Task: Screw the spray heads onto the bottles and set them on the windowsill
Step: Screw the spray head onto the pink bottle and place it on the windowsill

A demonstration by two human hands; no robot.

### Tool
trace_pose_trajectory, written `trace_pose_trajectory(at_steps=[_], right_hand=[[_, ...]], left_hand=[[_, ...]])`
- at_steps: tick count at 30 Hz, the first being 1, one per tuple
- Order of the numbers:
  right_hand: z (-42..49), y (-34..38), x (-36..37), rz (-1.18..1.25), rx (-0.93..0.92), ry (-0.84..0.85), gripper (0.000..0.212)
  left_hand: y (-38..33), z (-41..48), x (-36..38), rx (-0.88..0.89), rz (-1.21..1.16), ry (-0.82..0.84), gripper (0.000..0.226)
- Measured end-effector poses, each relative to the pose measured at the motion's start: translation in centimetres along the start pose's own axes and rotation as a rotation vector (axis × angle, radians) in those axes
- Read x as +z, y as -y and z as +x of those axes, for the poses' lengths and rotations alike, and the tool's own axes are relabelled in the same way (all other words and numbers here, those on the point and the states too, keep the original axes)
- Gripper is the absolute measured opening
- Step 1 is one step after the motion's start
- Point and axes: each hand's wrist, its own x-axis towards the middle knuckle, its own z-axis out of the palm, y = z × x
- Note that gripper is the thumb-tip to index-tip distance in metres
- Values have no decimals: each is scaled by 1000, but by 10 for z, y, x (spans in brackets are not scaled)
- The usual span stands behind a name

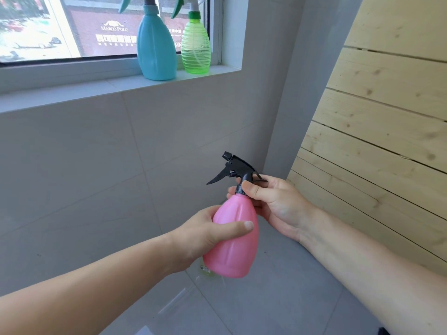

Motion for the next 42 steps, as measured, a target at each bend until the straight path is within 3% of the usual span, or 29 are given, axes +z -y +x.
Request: trace_pose_trajectory(at_steps=[5,12,18,23,28,32,36,40,42], right_hand=[[3,-2,10,-17,-42,-80,7],[6,-7,14,0,-36,-83,8],[2,-3,5,65,1,-15,35],[0,0,7,55,4,36,23],[-2,5,21,47,-6,105,14],[-2,9,34,-49,-35,55,33],[0,17,51,-245,-148,-24,39],[9,26,77,-417,-250,72,35],[16,38,94,-466,-303,130,46]], left_hand=[[-2,-1,4,0,53,-175,74],[-6,-3,7,-6,137,-284,63],[-4,-4,-1,-25,-23,-72,72],[-1,-8,-9,-37,-125,33,83],[-1,-20,-19,7,-142,100,75],[-4,-32,-25,53,-155,11,73],[-24,-48,-44,180,-64,-237,63],[-53,-53,-73,305,-140,-408,59],[-65,-52,-86,342,-198,-438,62]])
